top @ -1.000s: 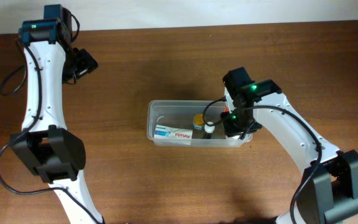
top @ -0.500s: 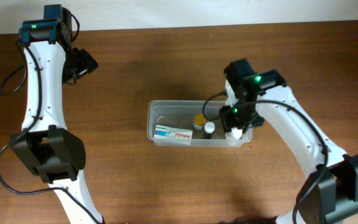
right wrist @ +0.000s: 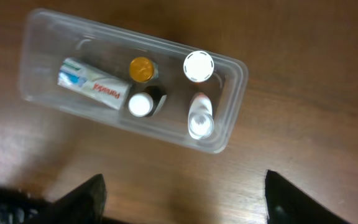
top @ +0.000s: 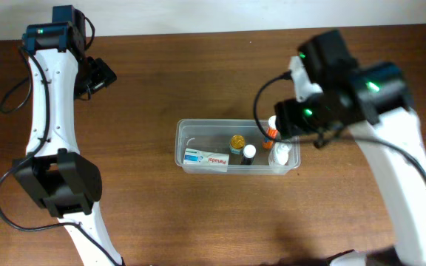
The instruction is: Pack container
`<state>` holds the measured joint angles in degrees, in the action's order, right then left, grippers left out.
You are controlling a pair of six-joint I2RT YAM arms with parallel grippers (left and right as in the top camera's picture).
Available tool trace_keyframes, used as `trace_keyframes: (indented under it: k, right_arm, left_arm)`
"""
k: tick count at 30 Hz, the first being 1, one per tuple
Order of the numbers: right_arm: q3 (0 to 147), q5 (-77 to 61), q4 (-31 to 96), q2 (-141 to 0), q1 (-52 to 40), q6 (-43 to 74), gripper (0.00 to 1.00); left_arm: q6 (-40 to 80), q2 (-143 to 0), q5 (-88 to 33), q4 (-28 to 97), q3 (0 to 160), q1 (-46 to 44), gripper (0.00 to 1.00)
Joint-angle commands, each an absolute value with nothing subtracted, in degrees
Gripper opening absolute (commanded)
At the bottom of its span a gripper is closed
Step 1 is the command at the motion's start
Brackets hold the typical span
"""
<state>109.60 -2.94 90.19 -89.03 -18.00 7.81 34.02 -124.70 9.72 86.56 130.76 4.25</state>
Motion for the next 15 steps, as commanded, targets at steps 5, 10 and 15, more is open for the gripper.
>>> trace_keyframes:
  k: [5,10,15]
  right_arm:
    - [110.80,-5.19,94.41,-71.61,-18.37,7.40,0.98]
    - [110.80,-5.41,97.32,-62.63,-18.37,7.42,0.98]
    - [110.80,-5.37,97.30,-57.80,-18.37,7.38,0.98]
  left_arm:
    - [33.34,-123.09,10.35,86.63,131.39,4.40,0.99]
    - [33.34,-123.09,10.35,86.63,131.39,4.40,0.99]
    - [33.34,-123.09,10.35,86.61,131.39,4.40,0.99]
